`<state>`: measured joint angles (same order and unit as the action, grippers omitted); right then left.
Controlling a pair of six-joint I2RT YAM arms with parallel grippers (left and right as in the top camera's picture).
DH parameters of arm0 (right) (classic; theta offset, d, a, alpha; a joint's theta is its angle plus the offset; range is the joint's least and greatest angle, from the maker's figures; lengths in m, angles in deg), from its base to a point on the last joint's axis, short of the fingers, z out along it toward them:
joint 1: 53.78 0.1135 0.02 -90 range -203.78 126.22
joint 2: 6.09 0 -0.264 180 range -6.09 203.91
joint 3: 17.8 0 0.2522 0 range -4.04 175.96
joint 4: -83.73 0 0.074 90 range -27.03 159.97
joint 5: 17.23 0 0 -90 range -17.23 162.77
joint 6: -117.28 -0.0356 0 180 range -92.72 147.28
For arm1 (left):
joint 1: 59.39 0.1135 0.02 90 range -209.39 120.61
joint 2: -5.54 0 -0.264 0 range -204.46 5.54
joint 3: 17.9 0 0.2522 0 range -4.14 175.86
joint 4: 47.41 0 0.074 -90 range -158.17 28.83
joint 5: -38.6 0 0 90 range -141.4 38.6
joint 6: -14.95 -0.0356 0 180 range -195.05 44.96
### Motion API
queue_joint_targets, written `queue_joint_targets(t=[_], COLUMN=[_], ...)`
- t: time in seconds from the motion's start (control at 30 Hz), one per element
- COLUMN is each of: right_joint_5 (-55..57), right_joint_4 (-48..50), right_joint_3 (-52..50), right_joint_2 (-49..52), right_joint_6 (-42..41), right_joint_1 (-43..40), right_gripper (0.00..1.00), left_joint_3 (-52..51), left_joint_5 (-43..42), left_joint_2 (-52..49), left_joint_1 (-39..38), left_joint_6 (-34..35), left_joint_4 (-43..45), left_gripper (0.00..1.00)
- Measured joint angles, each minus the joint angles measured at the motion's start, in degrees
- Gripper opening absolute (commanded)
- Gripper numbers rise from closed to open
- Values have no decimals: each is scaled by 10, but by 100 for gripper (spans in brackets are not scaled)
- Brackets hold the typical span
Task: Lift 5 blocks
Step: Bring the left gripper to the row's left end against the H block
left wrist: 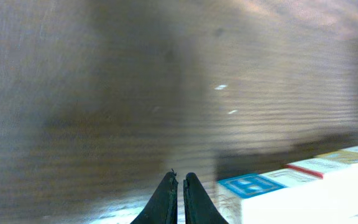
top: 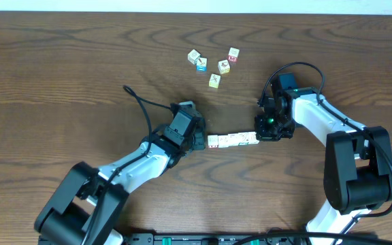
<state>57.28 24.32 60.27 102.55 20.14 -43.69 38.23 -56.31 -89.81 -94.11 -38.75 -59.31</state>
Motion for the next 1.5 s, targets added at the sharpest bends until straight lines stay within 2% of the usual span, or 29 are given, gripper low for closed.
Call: queue_joint_targets(t=[0.47, 0.8, 1.1, 1.5], right_joint_5=[-5, -6, 6, 22], right_joint_4=[-2, -2, 1, 6], right_joint_3=[0, 0, 0, 0], right_joint_2=[0, 1, 0, -2], right_joint_6=[2, 9, 11, 11], right_joint_1=[0, 0, 12, 33], right_gripper=[1, 1, 1, 1], left_joint_3=[5, 5, 6, 17], left_joint_5=[-84, -98, -96, -35], left_joint_2=[-44, -44, -44, -35], left_joint_1=[0, 2, -1, -21], left_joint_6=[14, 14, 13, 2], left_joint_4=[39, 38, 30, -17], left_gripper=[7, 7, 7, 7])
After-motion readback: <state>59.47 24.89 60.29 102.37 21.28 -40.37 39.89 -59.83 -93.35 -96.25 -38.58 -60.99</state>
